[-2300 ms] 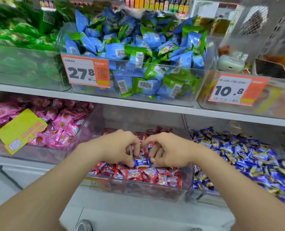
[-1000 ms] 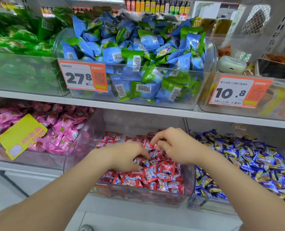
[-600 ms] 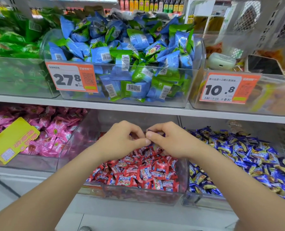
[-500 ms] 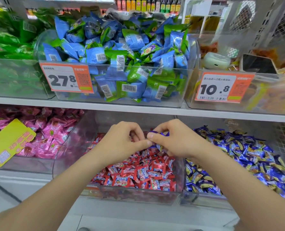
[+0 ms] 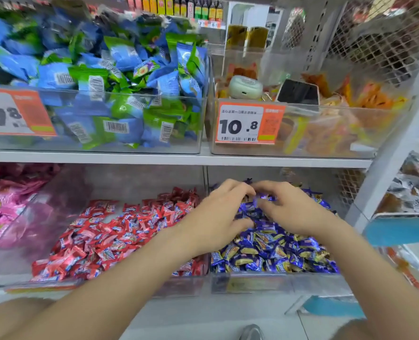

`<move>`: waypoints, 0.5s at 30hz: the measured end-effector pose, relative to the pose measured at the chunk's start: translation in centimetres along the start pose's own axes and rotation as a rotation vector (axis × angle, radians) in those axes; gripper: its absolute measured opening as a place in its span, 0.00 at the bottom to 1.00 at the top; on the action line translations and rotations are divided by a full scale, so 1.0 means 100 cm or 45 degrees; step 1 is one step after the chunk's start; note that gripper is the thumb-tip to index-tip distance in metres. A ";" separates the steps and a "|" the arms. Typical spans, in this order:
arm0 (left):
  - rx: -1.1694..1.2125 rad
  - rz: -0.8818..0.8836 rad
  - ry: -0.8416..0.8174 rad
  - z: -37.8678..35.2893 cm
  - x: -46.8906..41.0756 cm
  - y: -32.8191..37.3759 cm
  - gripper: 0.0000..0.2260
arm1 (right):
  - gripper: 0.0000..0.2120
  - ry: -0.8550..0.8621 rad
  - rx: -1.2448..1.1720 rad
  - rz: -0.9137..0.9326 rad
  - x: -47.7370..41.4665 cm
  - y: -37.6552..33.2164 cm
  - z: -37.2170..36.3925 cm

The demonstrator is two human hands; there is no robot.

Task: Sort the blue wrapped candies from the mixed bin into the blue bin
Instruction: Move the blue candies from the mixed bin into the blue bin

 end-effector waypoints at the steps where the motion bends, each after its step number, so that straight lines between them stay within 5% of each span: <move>1: -0.051 -0.053 0.007 -0.005 -0.003 0.002 0.17 | 0.16 0.005 0.032 0.018 0.001 -0.002 0.003; 4: -0.130 -0.019 0.243 0.016 -0.002 -0.007 0.07 | 0.18 0.063 0.121 0.043 0.005 -0.016 0.004; 6: -0.244 0.185 0.346 0.039 0.005 -0.037 0.10 | 0.19 0.113 0.135 0.035 0.010 -0.032 0.000; 8: -0.415 0.398 0.134 0.045 0.018 -0.080 0.12 | 0.19 0.150 0.085 0.028 0.015 -0.055 -0.008; 12: -0.587 0.397 -0.613 0.022 0.066 -0.141 0.23 | 0.16 0.161 -0.084 0.157 0.023 -0.121 -0.031; 15: -0.633 0.560 -0.735 0.036 0.091 -0.188 0.38 | 0.13 0.036 0.004 0.284 0.030 -0.160 -0.066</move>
Point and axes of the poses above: each hand's wrist, its own x-axis away from the middle knuckle, its own z-axis out of the back of the hand, y = z × x, the point moved 10 cm from there along -x, towards the middle knuckle, and after that the axes turned 15 degrees about y, right-handed, at the moved point
